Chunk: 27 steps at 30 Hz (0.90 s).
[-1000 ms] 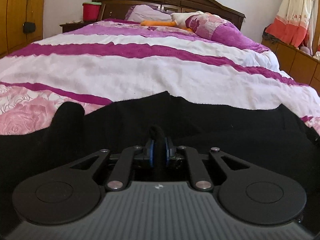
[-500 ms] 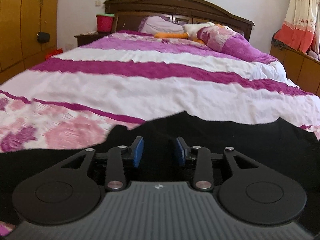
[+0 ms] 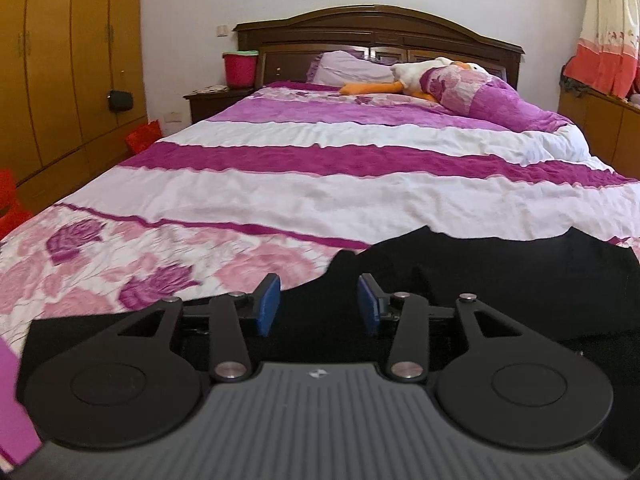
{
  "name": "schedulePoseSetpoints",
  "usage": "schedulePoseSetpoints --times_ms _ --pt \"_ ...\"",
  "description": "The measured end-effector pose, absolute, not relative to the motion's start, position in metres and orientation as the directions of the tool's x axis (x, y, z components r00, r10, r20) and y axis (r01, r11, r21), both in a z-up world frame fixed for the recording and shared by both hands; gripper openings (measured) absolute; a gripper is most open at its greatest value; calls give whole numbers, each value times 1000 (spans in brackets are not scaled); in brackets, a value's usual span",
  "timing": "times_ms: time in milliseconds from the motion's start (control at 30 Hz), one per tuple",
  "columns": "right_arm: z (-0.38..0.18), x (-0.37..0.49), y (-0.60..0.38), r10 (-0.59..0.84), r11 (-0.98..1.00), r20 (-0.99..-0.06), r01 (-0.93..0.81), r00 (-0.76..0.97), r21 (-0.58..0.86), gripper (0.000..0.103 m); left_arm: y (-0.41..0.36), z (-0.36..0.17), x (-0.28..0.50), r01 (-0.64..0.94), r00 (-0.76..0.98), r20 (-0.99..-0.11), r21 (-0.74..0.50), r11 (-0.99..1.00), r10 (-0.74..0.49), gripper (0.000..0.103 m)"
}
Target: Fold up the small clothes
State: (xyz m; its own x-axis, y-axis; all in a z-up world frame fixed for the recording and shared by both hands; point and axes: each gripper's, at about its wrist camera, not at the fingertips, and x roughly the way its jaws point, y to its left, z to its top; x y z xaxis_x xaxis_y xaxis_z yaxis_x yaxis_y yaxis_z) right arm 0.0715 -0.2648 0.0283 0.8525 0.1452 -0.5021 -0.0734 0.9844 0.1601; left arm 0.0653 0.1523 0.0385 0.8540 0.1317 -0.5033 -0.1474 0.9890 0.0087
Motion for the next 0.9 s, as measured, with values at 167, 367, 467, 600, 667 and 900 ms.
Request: schedulePoseSetpoints --times_ms 167,367,467,600,667,900 --pt "36 52 -260 181 979 -507 -107 843 171 55 169 37 40 -179 842 -513 26 983 167 49" --pt "36 35 -256 214 972 -526 -129 823 194 55 189 28 22 -225 816 -542 20 974 199 51" --pt "32 27 -252 219 972 -538 -133 814 194 55 198 20 18 -256 796 -563 20 966 223 53" --pt "26 19 -248 234 969 -563 -142 793 203 55 209 7 14 -278 780 -575 35 960 247 65" --pt "23 15 -243 241 968 -574 -150 783 203 55 213 -1 14 -293 768 -581 57 954 271 69" --pt "3 2 -233 205 978 -610 -129 766 167 55 241 -31 5 -414 737 -622 -107 904 263 70"
